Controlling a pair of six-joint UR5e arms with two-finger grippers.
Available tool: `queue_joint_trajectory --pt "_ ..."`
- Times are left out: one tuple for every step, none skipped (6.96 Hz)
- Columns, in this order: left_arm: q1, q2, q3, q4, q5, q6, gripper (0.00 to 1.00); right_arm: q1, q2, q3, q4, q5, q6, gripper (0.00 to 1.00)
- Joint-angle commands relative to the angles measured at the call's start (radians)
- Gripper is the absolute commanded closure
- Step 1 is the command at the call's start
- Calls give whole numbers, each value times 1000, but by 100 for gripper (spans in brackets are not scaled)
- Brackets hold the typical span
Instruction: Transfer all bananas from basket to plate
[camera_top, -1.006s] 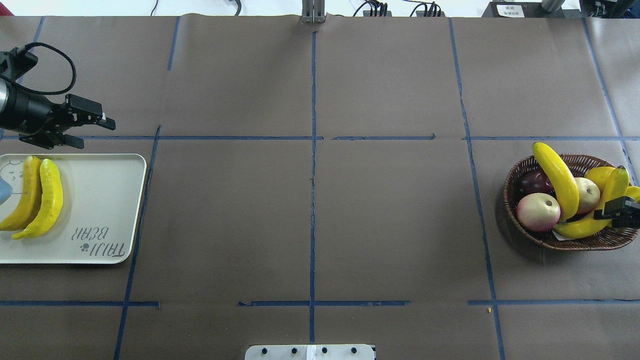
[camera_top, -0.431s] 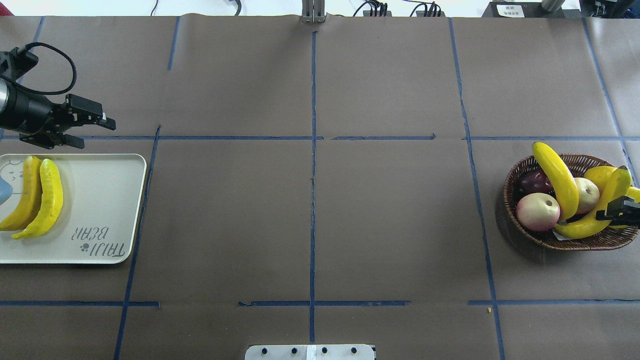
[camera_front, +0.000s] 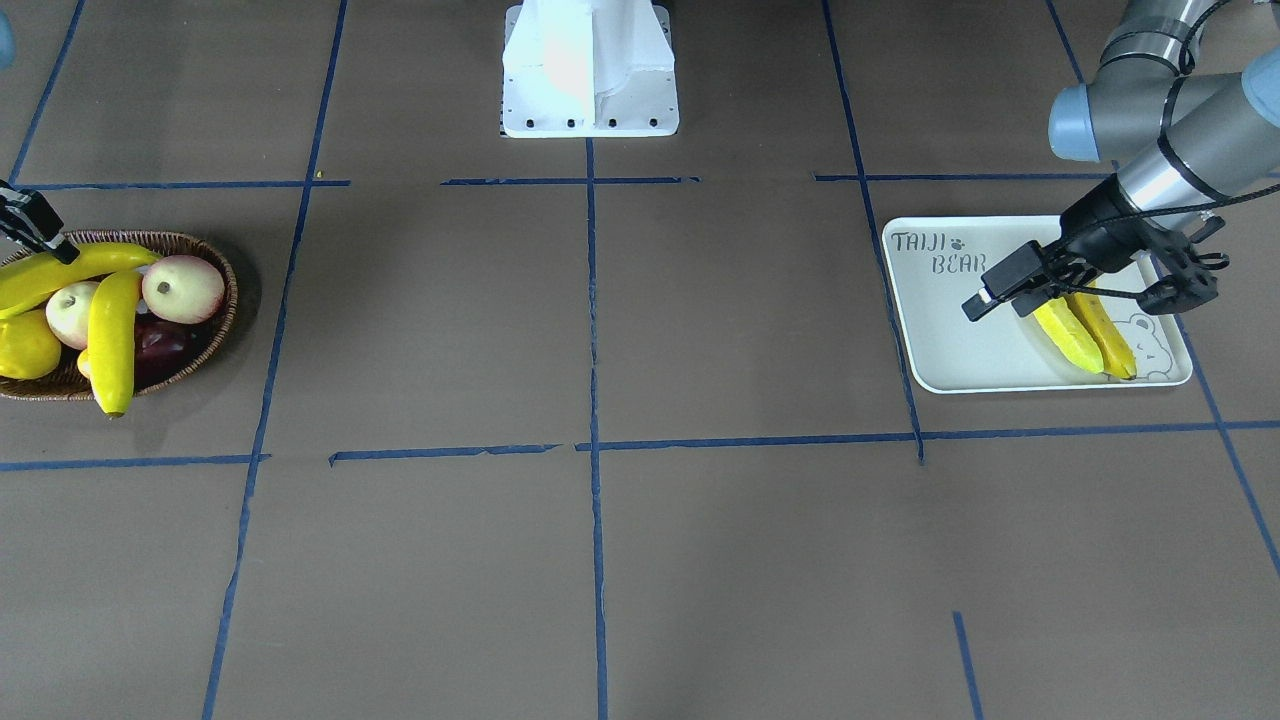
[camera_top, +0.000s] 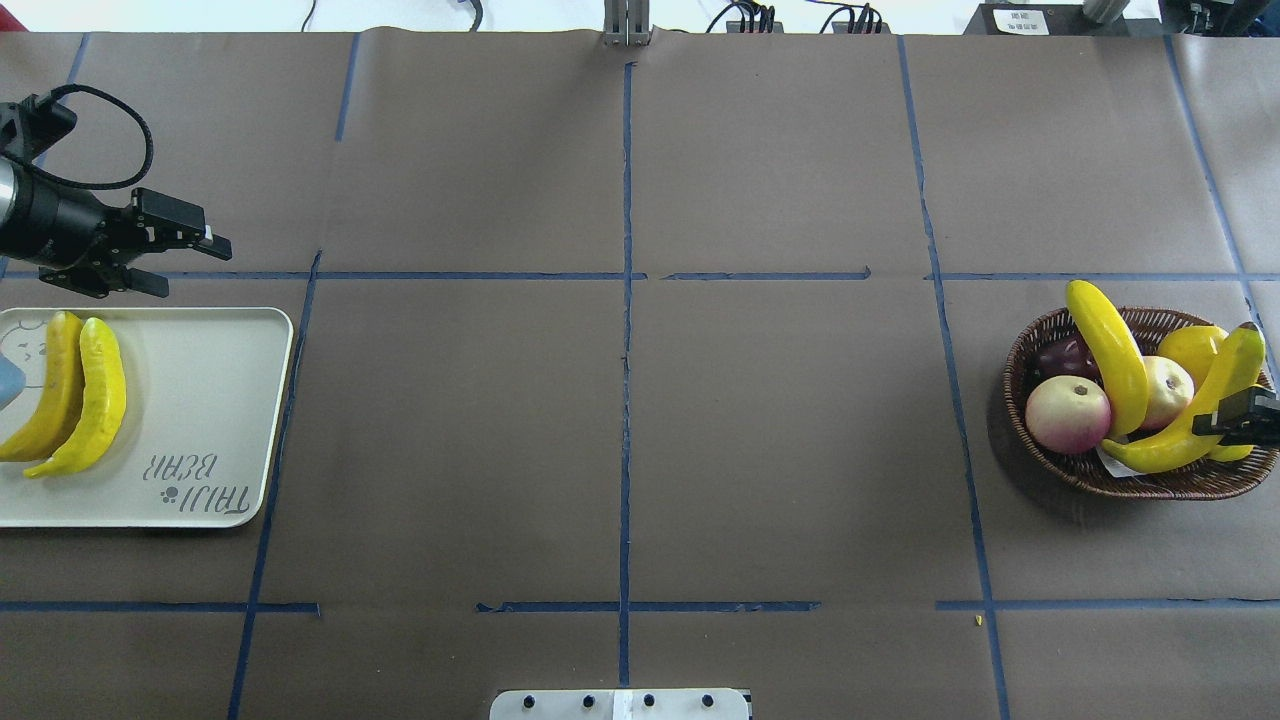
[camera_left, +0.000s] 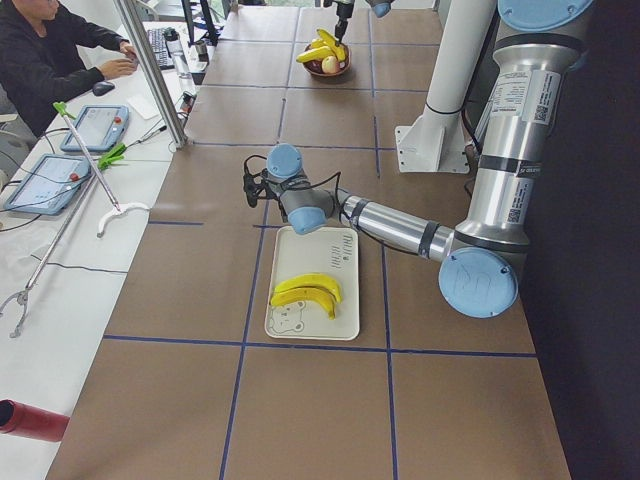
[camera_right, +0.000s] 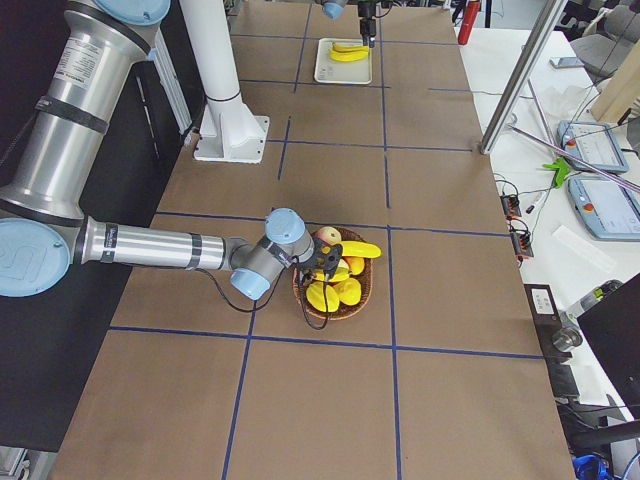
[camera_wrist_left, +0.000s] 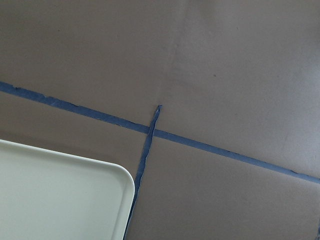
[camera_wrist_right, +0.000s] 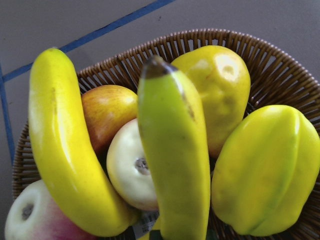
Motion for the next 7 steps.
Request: queue_joint_trajectory --pt "0 0 0 0 0 0 0 58 -33 71 -1 37 -2 100" --pt "0 0 -2 0 0 -1 0 101 -40 94 -1 38 -13 100" --pt "0 0 -3 -1 0 -2 0 136 -34 129 -6 46 -19 100" --pt "0 -14 -3 -2 -2 -14 0 163 1 146 -18 96 -18 100" --pt "3 -58 -3 -3 -2 -73 0 151 92 151 -88 135 -18 100" --pt "35 -99 0 -8 -2 -109 0 79 246 151 -190 143 -16 100" --pt "54 -138 3 -12 -2 -116 0 -13 363 149 -251 123 -16 100"
